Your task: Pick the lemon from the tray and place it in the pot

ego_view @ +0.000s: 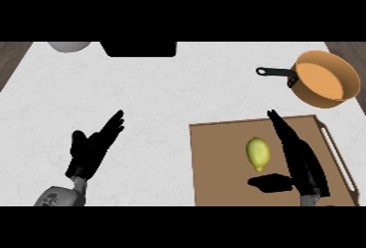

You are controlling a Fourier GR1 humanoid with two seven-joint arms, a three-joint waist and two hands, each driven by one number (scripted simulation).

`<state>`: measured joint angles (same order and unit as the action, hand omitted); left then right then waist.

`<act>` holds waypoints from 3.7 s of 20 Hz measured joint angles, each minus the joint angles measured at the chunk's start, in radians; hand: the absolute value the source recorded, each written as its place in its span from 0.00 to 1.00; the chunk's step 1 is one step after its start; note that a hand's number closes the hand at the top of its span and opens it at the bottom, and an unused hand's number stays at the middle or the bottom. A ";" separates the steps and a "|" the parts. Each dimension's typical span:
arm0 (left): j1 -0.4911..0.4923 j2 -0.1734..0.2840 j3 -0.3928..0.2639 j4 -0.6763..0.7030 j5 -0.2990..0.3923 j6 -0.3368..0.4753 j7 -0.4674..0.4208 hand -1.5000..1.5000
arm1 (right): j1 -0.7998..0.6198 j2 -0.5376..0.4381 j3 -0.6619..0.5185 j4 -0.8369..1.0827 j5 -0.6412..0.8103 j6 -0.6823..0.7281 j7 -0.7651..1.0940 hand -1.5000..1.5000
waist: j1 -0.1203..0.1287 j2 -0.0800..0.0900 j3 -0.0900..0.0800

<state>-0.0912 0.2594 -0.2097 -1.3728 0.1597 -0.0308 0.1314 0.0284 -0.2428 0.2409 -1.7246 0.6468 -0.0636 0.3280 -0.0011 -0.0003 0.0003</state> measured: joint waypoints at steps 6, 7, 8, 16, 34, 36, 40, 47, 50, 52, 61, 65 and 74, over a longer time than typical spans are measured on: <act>0.009 -0.022 0.007 0.013 -0.027 -0.007 -0.017 0.50 | 0.020 0.033 -0.044 0.051 -0.133 0.015 -0.158 0.00 | 0.000 0.000 0.000; 0.022 -0.022 0.005 0.005 -0.031 -0.009 -0.020 0.50 | 0.028 0.035 -0.057 0.060 -0.160 0.019 -0.190 0.00 | 0.001 0.000 0.000; 0.022 -0.026 0.009 0.007 -0.033 -0.010 -0.021 0.50 | 0.032 0.041 -0.066 0.085 -0.178 0.017 -0.224 0.00 | 0.001 0.000 0.000; 0.018 -0.040 0.044 -0.009 -0.056 -0.044 0.006 0.50 | -0.055 0.093 -0.156 0.303 -0.274 0.035 -0.356 0.00 | 0.003 0.001 0.000; 0.024 -0.079 0.079 -0.018 -0.097 -0.073 0.013 0.50 | -0.193 0.114 -0.244 0.696 -0.282 -0.026 -0.789 1.00 | 0.001 -0.017 -0.017; 0.018 -0.073 0.090 -0.014 -0.094 -0.077 0.014 0.50 | -0.173 0.108 -0.289 0.680 -0.330 -0.028 -0.830 1.00 | 0.001 -0.017 -0.013; 0.043 -0.068 0.110 -0.009 -0.093 -0.061 0.005 0.50 | -0.112 0.103 -0.483 0.647 -0.502 -0.075 -0.817 1.00 | -0.042 -0.018 -0.006; 0.047 -0.070 0.105 -0.026 -0.096 -0.067 0.014 0.50 | 0.004 0.039 -0.738 0.589 -0.657 -0.188 -0.772 1.00 | -0.029 -0.008 -0.005; 0.047 -0.065 0.109 -0.033 -0.093 -0.086 0.014 0.50 | 0.051 0.024 -0.758 0.496 -0.652 -0.235 -0.697 1.00 | -0.017 -0.005 -0.003; 0.043 -0.074 0.107 -0.023 -0.100 -0.085 0.007 0.50 | 0.087 0.012 -0.754 0.414 -0.626 -0.266 -0.633 1.00 | -0.014 -0.003 -0.002; 0.015 -0.086 0.113 -0.017 -0.110 -0.092 0.027 0.50 | 0.158 -0.072 -0.685 0.061 -0.384 -0.378 -0.261 1.00 | -0.003 0.000 -0.002; -0.004 -0.094 0.118 0.022 -0.121 -0.094 0.008 0.50 | 0.110 -0.140 -0.653 -0.034 -0.247 -0.365 -0.056 1.00 | 0.001 0.001 -0.002; 0.009 -0.104 0.115 0.005 -0.128 -0.107 0.009 0.50 | -0.208 -0.352 -0.601 0.038 -0.091 -0.169 0.312 1.00 | 0.014 0.002 -0.002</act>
<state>-0.0819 0.1552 -0.0947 -1.3673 0.0314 -0.1380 0.1401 -0.1799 -0.5947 -0.3603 -1.6868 0.5554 -0.2330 0.6401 0.0134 0.0019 -0.0012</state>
